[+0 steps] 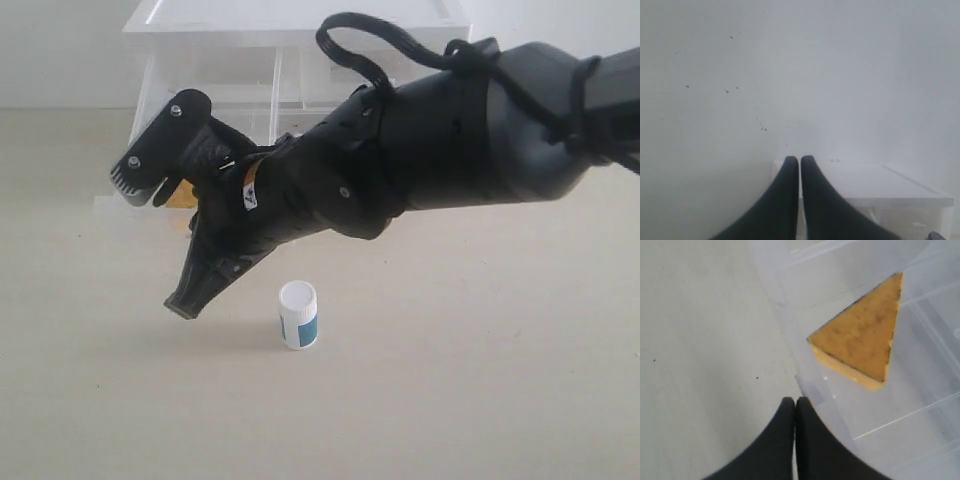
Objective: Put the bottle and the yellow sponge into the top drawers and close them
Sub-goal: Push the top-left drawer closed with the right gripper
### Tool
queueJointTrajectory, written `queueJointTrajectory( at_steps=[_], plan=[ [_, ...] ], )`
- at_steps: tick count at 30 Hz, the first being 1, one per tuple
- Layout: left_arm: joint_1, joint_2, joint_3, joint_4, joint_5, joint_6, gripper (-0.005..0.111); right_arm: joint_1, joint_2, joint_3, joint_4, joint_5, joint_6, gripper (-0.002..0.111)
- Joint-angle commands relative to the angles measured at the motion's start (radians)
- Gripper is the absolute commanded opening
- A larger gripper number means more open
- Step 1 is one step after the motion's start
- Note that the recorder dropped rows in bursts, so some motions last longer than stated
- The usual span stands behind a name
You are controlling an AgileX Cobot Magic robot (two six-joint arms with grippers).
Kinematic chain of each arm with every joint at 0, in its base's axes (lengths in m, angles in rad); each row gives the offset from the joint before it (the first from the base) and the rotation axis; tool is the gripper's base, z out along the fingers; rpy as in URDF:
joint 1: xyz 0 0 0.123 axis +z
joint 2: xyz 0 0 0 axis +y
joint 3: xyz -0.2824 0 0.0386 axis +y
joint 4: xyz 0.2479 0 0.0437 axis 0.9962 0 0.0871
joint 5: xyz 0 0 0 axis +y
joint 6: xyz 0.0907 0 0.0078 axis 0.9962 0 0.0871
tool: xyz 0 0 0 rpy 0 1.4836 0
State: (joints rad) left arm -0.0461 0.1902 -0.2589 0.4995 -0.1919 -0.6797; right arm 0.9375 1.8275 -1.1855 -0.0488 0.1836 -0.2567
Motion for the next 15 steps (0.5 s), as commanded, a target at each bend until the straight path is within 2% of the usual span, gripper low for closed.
queueJointTrajectory(
  at_steps=[1,15],
  plan=[
    [0.002,-0.003,0.004,-0.006,-0.001,0.000,0.004,-0.031,-0.003,-0.004,-0.016,-0.023,0.008,0.001],
    [0.002,-0.003,0.004,-0.004,-0.001,0.000,0.004,-0.031,-0.003,-0.084,-0.014,0.051,0.012,0.001]
  ],
)
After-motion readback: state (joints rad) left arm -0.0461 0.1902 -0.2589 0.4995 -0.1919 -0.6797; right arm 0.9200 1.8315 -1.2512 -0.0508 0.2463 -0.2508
